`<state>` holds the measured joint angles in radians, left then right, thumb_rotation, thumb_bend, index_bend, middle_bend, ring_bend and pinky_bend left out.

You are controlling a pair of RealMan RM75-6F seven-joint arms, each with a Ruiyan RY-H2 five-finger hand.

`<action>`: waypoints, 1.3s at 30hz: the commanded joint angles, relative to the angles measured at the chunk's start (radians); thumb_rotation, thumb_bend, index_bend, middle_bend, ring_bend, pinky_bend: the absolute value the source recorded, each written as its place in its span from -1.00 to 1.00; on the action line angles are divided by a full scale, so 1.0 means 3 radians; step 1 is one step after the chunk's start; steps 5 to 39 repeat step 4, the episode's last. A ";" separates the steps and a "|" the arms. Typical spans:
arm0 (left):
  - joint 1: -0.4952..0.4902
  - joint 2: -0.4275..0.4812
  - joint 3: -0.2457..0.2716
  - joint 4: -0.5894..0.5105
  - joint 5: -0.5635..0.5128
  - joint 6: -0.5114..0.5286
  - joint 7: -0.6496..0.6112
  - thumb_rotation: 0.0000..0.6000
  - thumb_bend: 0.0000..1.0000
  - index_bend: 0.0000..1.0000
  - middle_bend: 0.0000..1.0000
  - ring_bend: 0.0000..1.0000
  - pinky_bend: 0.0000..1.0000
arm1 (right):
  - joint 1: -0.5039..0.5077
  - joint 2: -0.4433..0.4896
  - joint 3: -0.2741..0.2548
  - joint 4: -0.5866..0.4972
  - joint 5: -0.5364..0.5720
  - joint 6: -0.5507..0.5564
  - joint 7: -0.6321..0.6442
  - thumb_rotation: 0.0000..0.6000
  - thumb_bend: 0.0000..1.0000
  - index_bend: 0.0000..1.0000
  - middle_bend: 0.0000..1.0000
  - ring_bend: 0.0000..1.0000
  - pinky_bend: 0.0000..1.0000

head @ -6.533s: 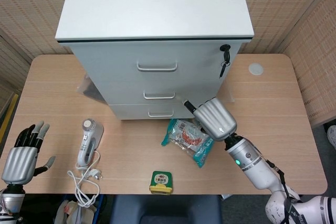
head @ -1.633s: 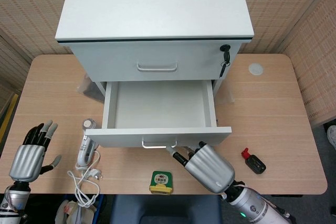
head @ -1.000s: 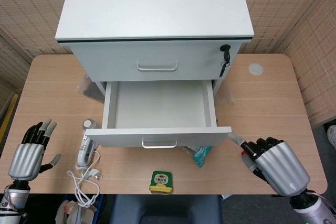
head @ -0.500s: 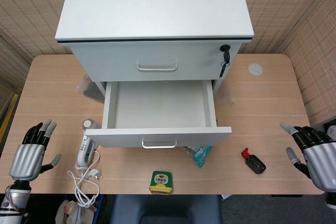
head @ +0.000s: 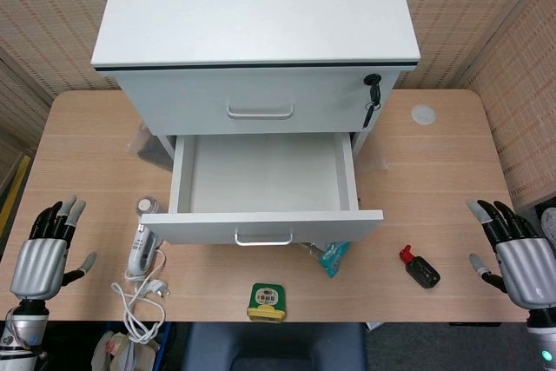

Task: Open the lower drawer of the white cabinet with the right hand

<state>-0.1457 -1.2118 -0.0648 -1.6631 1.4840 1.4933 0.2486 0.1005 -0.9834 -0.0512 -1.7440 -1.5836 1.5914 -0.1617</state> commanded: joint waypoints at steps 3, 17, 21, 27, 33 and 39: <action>0.0009 -0.0013 0.0000 0.0018 -0.0007 0.0005 -0.0010 1.00 -0.50 -1.00 -1.00 -1.00 -0.82 | -0.0077 -0.0082 0.0026 0.0086 0.0080 -0.0006 0.0103 1.00 -0.50 -0.87 -0.75 -0.83 -0.55; 0.0007 -0.0018 0.0002 0.0020 -0.0006 -0.0002 -0.0009 1.00 -0.50 -1.00 -1.00 -1.00 -0.82 | -0.0090 -0.0100 0.0026 0.0105 0.0094 -0.0021 0.0128 1.00 -0.50 -0.87 -0.75 -0.83 -0.55; 0.0007 -0.0018 0.0002 0.0020 -0.0006 -0.0002 -0.0009 1.00 -0.50 -1.00 -1.00 -1.00 -0.82 | -0.0090 -0.0100 0.0026 0.0105 0.0094 -0.0021 0.0128 1.00 -0.50 -0.87 -0.75 -0.83 -0.55; 0.0007 -0.0018 0.0002 0.0020 -0.0006 -0.0002 -0.0009 1.00 -0.50 -1.00 -1.00 -1.00 -0.82 | -0.0090 -0.0100 0.0026 0.0105 0.0094 -0.0021 0.0128 1.00 -0.50 -0.87 -0.75 -0.83 -0.55; 0.0007 -0.0018 0.0002 0.0020 -0.0006 -0.0002 -0.0009 1.00 -0.50 -1.00 -1.00 -1.00 -0.82 | -0.0090 -0.0100 0.0026 0.0105 0.0094 -0.0021 0.0128 1.00 -0.50 -0.87 -0.75 -0.83 -0.55; 0.0007 -0.0018 0.0002 0.0020 -0.0006 -0.0002 -0.0009 1.00 -0.50 -1.00 -1.00 -1.00 -0.82 | -0.0090 -0.0100 0.0026 0.0105 0.0094 -0.0021 0.0128 1.00 -0.50 -0.87 -0.75 -0.83 -0.55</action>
